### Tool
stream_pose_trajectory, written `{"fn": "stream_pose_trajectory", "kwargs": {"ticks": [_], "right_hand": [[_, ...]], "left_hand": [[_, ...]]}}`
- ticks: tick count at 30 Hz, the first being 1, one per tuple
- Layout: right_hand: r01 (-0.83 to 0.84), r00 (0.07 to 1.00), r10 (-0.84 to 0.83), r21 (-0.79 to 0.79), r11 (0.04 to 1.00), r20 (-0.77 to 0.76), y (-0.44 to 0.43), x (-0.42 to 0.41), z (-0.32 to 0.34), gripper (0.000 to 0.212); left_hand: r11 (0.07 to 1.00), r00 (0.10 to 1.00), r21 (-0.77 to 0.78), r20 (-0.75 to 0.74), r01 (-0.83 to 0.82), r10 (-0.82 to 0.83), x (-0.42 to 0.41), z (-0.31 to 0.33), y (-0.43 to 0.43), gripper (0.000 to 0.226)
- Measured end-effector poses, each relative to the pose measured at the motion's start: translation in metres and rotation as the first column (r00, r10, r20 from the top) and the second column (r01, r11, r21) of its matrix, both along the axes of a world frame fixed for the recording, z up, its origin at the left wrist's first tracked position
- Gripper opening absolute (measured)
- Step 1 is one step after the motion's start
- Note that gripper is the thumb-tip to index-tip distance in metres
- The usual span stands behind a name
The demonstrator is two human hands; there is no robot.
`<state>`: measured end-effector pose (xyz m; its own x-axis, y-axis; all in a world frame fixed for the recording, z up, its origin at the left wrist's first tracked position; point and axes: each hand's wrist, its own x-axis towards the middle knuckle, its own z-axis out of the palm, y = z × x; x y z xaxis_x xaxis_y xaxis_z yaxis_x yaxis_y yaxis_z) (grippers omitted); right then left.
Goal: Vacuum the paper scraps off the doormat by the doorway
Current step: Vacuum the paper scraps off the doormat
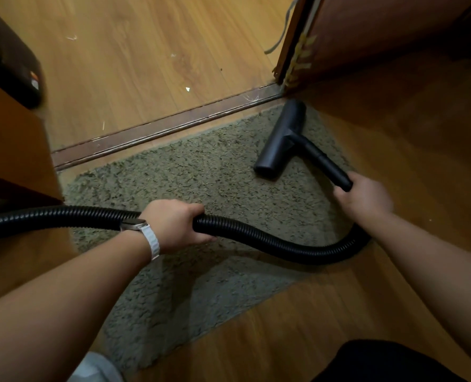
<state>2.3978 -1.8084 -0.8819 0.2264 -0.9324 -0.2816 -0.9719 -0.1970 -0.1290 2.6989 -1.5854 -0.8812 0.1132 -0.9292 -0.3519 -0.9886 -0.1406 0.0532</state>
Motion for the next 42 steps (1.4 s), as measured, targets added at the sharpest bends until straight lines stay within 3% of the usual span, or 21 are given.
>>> {"fn": "stream_pose_trajectory", "kwargs": {"ticks": [11, 19, 25, 31, 38, 42], "right_hand": [[0.163, 0.982, -0.167, 0.055, 0.985, 0.084, -0.01, 0.004, -0.007, 0.033], [0.138, 0.99, -0.138, 0.085, 0.987, -0.008, -0.046, 0.058, 0.013, 0.034], [0.136, 0.991, -0.137, 0.094, 0.986, 0.001, -0.043, 0.088, 0.014, 0.034], [0.14, 0.989, -0.143, 0.097, 0.985, 0.024, -0.035, 0.074, 0.007, 0.032], [0.101, 0.994, -0.104, 0.089, 0.991, 0.03, -0.023, 0.031, 0.004, 0.026], [0.074, 0.995, -0.081, 0.108, 0.991, 0.064, -0.011, 0.015, 0.002, 0.027]], "left_hand": [[1.0, 1.0, -0.009, 0.023, -0.018, 0.018, 0.01, -0.005, -0.001, 0.06], [0.995, 0.999, -0.088, -0.003, -0.05, 0.05, 0.019, -0.005, 0.005, 0.055], [0.983, 1.0, -0.185, 0.005, -0.003, 0.004, 0.017, -0.012, 0.019, 0.07], [0.95, 0.999, -0.311, -0.043, 0.002, -0.016, 0.015, -0.02, 0.021, 0.073], [0.94, 0.998, -0.34, -0.068, -0.005, -0.019, 0.01, -0.019, 0.019, 0.077], [0.943, 0.998, -0.332, -0.055, 0.017, -0.038, 0.007, -0.022, 0.023, 0.064]]}}
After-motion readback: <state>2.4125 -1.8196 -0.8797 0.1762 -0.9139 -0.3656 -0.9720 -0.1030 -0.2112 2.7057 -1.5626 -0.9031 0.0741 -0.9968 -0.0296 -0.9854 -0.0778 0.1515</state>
